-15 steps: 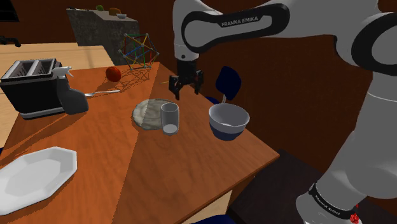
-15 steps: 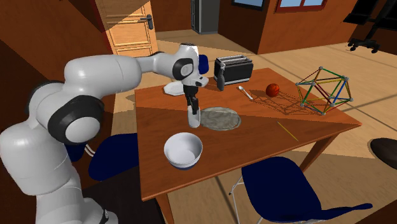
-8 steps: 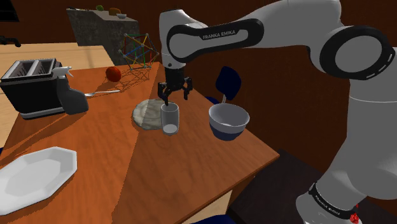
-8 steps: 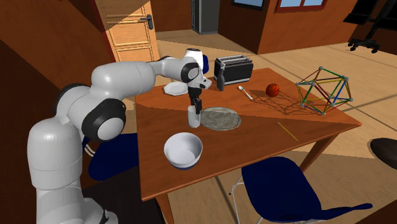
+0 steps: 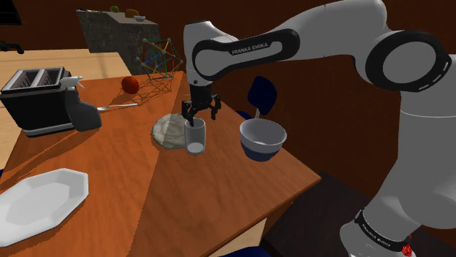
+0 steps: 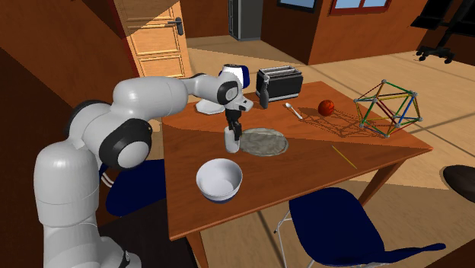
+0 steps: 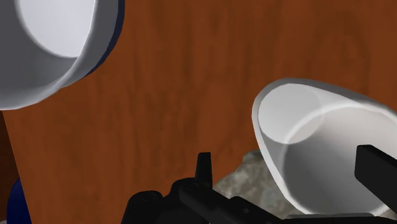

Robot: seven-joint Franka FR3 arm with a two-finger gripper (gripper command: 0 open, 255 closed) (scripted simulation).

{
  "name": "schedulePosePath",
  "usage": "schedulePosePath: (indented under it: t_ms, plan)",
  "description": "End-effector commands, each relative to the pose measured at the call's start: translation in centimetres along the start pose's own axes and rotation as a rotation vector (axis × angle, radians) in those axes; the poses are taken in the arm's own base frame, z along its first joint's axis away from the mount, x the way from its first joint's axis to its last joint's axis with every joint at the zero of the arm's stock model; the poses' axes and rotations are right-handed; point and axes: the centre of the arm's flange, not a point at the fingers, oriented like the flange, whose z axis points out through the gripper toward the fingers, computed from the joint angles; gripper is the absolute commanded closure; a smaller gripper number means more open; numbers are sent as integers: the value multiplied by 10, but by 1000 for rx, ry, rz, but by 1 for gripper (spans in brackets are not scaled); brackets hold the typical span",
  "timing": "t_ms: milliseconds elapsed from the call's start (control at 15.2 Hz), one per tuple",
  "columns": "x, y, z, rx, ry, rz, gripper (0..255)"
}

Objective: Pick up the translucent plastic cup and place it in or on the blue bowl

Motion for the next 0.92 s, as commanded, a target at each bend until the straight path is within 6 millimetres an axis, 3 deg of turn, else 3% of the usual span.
schedulePosePath:
  t_ms: [0, 198, 264, 858]
  plan:
    - [0, 0, 0, 0, 0, 0, 0]
    - [0, 0, 0, 0, 0, 0, 0]
    - [0, 0, 0, 0, 0, 0, 255]
    - [0, 0, 0, 0, 0, 0, 255]
